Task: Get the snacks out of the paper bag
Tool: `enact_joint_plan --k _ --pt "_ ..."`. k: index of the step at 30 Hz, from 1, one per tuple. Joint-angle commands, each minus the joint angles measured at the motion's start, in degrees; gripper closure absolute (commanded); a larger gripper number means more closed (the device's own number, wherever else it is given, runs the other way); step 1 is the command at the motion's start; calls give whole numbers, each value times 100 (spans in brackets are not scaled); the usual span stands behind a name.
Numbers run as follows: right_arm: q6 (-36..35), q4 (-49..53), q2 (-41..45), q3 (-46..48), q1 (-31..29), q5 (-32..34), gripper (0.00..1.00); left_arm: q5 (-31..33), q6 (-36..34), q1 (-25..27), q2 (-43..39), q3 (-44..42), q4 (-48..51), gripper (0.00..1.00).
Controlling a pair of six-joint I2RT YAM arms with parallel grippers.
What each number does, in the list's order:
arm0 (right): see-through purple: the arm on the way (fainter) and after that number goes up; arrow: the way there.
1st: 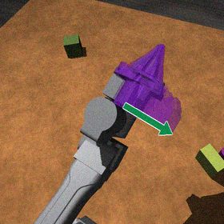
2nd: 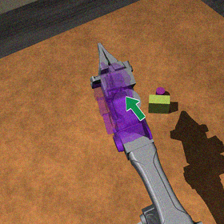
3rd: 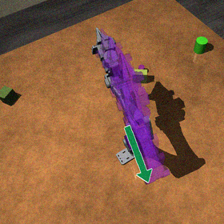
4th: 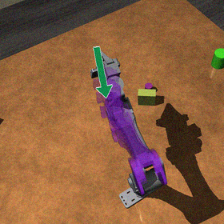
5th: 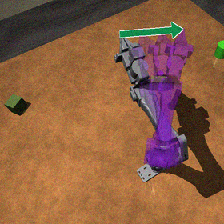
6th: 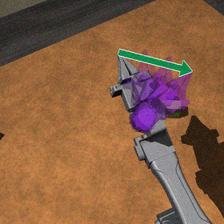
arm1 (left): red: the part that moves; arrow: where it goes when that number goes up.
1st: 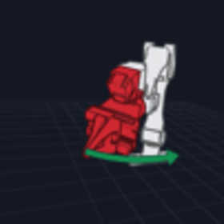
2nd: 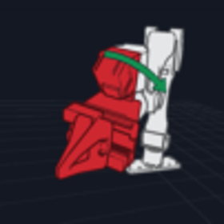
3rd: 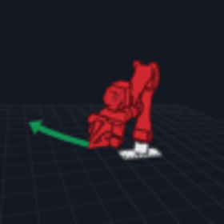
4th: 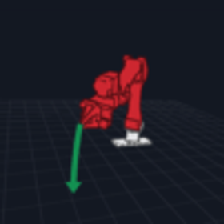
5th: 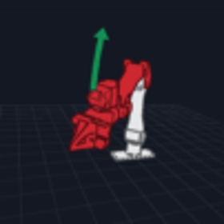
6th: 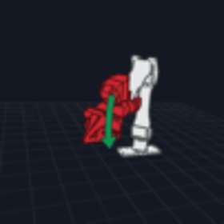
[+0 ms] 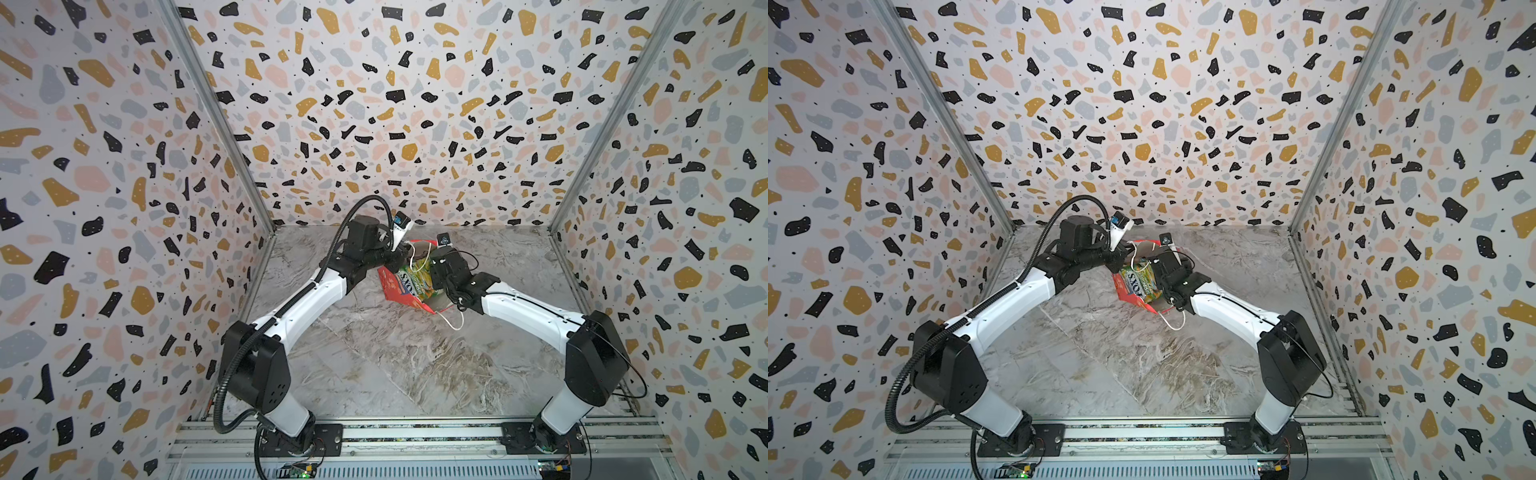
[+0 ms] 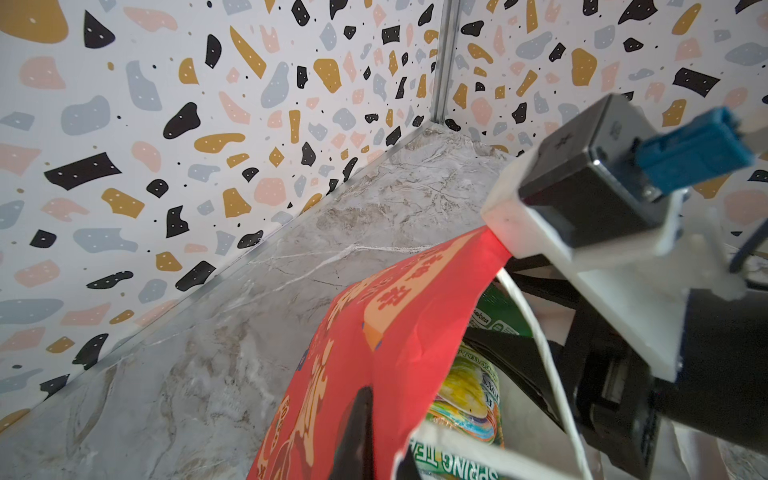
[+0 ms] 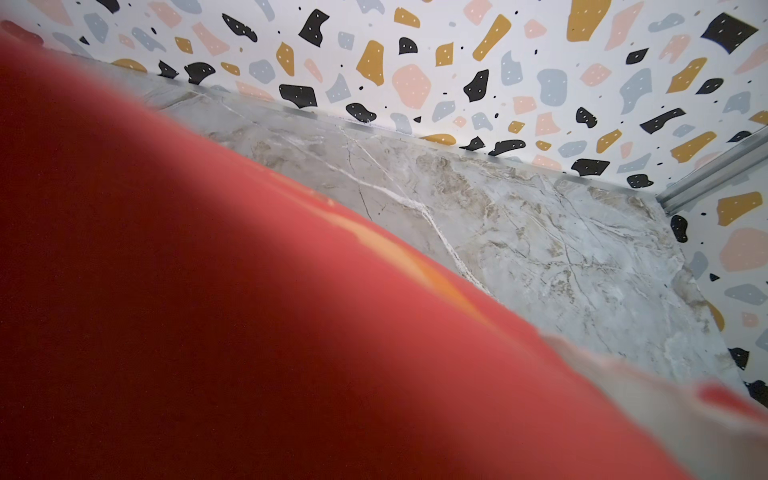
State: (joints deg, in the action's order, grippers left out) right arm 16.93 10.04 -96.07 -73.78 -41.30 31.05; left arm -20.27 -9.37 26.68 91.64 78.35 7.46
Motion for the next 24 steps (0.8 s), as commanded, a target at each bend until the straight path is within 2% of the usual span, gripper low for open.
enact_joint_plan --k 1,5,9,14,18,20,24 --pt "64 -167 -126 -8 173 -20 52 -109 23 -47 -199 -4 -509 100" --pt "-113 -714 -222 159 281 -229 60 -132 31 -48 -199 6 -536 100" --pt "-218 -1074 -366 249 385 -420 75 -126 23 -48 -168 8 -531 100" --pt "-427 -1223 -542 193 393 -649 87 -145 23 -48 -181 23 -538 100" --pt "-540 -1313 -532 215 447 -1177 91 -130 9 -48 -162 18 -544 100" --pt "-603 -1425 -439 308 447 -1340 98 -110 5 -48 -179 23 -553 100" --pt "-744 -1444 -237 408 442 -1505 98 -125 -3 -48 -199 23 -506 100"
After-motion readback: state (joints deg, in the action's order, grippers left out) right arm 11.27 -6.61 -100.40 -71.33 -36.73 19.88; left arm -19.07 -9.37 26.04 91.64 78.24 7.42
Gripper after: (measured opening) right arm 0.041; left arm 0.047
